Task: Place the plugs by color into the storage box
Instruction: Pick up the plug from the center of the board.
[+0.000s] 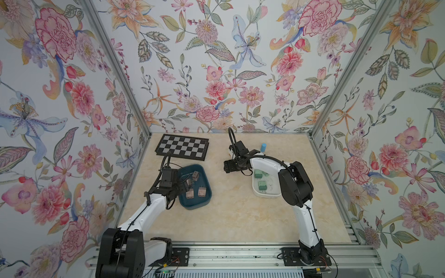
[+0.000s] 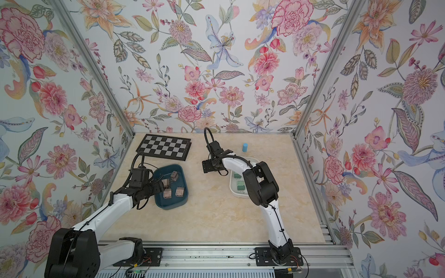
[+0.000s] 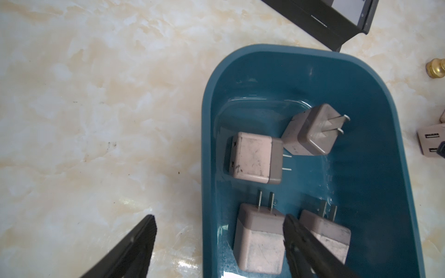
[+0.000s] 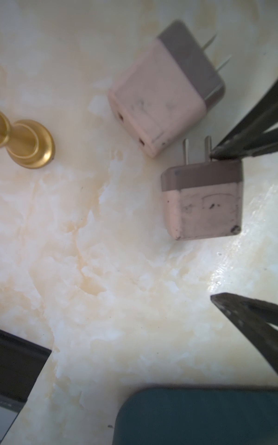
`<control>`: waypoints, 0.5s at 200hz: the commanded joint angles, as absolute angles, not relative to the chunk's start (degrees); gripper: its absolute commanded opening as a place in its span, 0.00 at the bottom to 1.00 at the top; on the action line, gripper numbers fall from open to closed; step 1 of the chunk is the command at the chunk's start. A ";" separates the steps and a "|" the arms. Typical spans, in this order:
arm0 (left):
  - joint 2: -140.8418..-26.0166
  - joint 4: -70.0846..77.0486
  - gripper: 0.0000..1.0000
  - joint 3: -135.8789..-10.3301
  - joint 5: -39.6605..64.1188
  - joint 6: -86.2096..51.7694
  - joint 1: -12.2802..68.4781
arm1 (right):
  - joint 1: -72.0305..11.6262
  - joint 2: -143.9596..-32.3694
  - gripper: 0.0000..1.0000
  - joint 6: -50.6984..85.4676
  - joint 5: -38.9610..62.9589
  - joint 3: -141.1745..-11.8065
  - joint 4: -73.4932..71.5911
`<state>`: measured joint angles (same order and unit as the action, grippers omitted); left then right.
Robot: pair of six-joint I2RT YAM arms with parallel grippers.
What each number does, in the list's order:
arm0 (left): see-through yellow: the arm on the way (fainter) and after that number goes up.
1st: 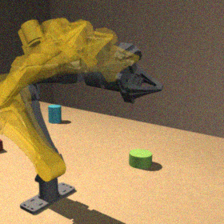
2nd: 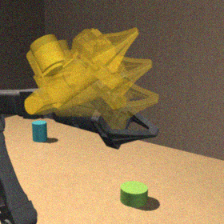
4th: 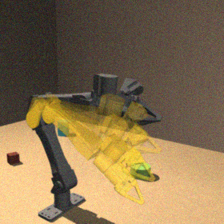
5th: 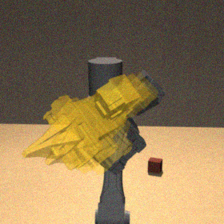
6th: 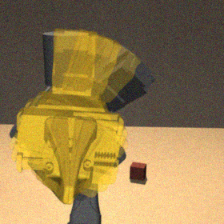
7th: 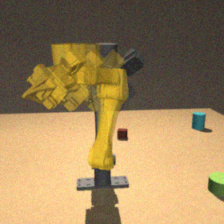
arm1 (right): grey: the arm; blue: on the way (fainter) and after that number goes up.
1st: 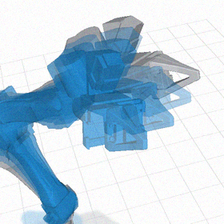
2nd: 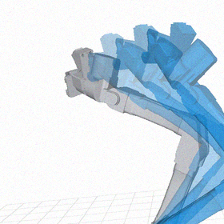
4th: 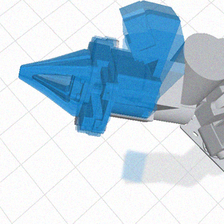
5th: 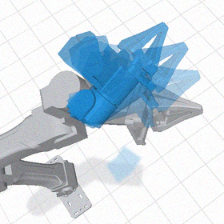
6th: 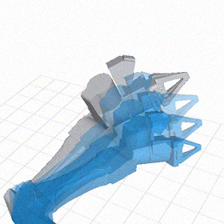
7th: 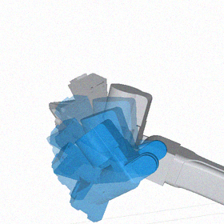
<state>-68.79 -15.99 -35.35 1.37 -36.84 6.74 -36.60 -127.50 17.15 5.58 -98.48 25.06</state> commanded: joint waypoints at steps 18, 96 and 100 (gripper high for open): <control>-70.19 -13.68 0.84 -33.48 2.71 -37.23 6.24 | -41.99 -126.93 0.87 17.79 8.13 -98.23 26.10; -70.84 -13.19 0.83 -33.28 3.01 -36.69 6.16 | -42.13 -123.84 0.87 14.39 0.84 -98.07 28.33; -70.84 -13.23 0.83 -33.18 2.99 -36.72 6.21 | -41.85 -123.99 0.87 13.98 0.51 -98.30 28.45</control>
<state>-70.26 -13.85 -34.02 2.83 -36.88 6.74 -43.79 -126.54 16.53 4.54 -97.01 26.11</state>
